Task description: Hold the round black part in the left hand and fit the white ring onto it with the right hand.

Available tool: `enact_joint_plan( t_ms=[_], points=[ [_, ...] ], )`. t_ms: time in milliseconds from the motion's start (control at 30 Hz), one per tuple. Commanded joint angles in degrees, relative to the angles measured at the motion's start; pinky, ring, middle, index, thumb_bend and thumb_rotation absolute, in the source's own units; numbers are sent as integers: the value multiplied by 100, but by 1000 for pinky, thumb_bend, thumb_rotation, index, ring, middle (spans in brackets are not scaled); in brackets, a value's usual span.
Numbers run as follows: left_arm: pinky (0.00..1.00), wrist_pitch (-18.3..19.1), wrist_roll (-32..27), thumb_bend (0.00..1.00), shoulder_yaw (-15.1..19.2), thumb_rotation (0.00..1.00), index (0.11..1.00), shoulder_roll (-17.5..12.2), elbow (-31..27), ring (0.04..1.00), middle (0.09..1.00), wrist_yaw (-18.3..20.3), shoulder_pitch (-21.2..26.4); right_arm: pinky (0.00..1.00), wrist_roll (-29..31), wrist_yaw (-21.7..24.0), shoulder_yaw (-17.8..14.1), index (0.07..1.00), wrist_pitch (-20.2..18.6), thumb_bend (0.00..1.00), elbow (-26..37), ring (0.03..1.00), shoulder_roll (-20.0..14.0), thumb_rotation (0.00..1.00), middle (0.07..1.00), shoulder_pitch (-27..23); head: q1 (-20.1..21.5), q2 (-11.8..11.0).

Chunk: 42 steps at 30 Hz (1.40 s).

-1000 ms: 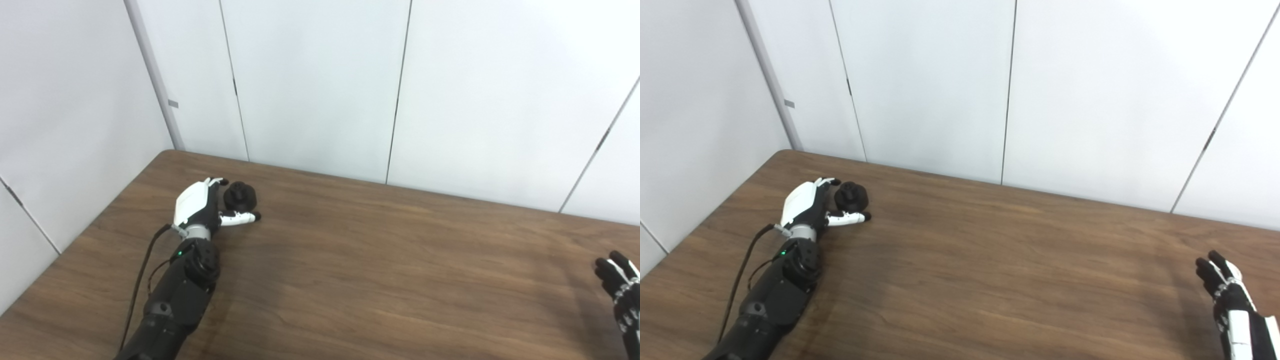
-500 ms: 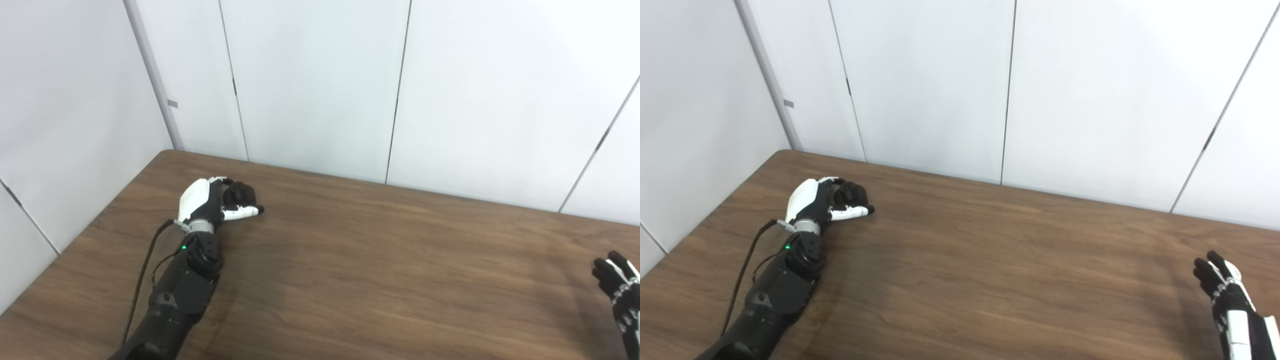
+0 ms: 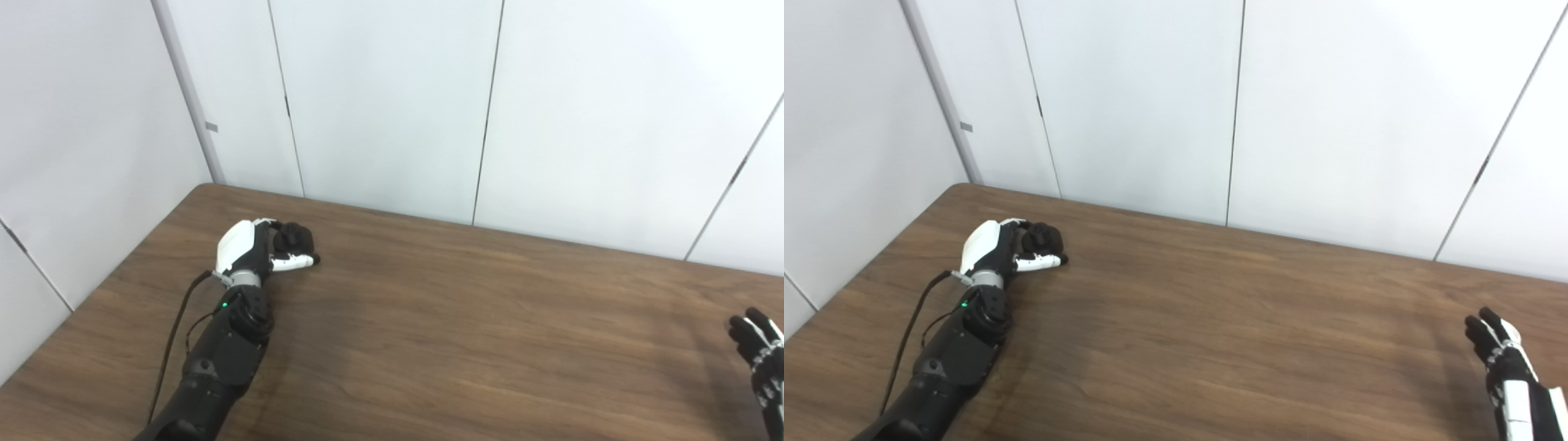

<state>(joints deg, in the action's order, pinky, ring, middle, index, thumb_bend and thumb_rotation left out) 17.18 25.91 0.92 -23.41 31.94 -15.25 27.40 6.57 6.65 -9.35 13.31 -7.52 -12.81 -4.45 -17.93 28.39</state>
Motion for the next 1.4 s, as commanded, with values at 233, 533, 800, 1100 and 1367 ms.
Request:
enact_joint_plan(
  t_ms=[233,533,800,1100,1367],
  points=[
    [1000,31,75,891,15,267,788,-211,-76,986,921,-164,225,938,27,-38,84,904,-3,621,-369,896,232,1000,885,475,-14,15],
    [1000,-192,69,684,25,122,565,-171,16,934,828,-424,243,964,81,11,84,912,2,630,-346,906,217,1000,892,481,-7,39],
    [1000,-507,8,522,66,44,482,-132,-98,885,754,-590,133,954,38,2,97,915,-59,638,-308,906,193,1000,893,493,-13,53],
    [1000,-649,87,521,9,44,483,-142,-132,870,749,-718,106,972,44,-3,89,916,-105,641,-283,908,202,1000,891,490,-2,63],
    [1000,-564,199,522,-96,45,483,-120,-787,867,746,-601,-112,981,56,33,121,916,-133,636,-242,911,212,1000,892,478,83,89]
  ],
)
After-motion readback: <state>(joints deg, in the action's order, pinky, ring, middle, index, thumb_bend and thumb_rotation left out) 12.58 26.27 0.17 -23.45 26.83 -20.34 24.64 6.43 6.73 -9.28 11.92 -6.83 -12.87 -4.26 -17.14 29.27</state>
